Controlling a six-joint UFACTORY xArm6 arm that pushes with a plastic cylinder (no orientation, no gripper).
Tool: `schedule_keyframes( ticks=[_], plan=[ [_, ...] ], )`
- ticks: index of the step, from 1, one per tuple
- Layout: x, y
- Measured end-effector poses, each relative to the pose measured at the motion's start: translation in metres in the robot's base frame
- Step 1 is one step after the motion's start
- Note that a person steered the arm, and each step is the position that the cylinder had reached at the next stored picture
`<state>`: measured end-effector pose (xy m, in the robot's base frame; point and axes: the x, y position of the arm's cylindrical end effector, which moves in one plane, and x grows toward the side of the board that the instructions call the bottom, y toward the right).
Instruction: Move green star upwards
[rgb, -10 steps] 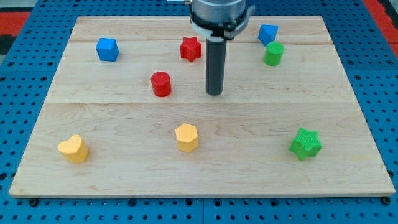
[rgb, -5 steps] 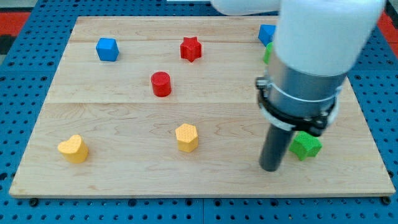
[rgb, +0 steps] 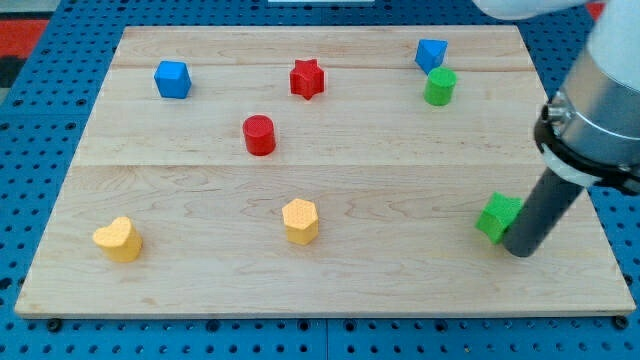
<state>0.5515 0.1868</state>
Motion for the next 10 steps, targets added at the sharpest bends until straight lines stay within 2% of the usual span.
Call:
schedule_keyframes(
  ticks=[1,4,6,9,10],
  plan=[
    [-0.014,-0.019],
    [-0.056,0.002],
    [-0.057,0.026],
    [-0.057,0.027],
    [-0.027,0.027]
  ],
)
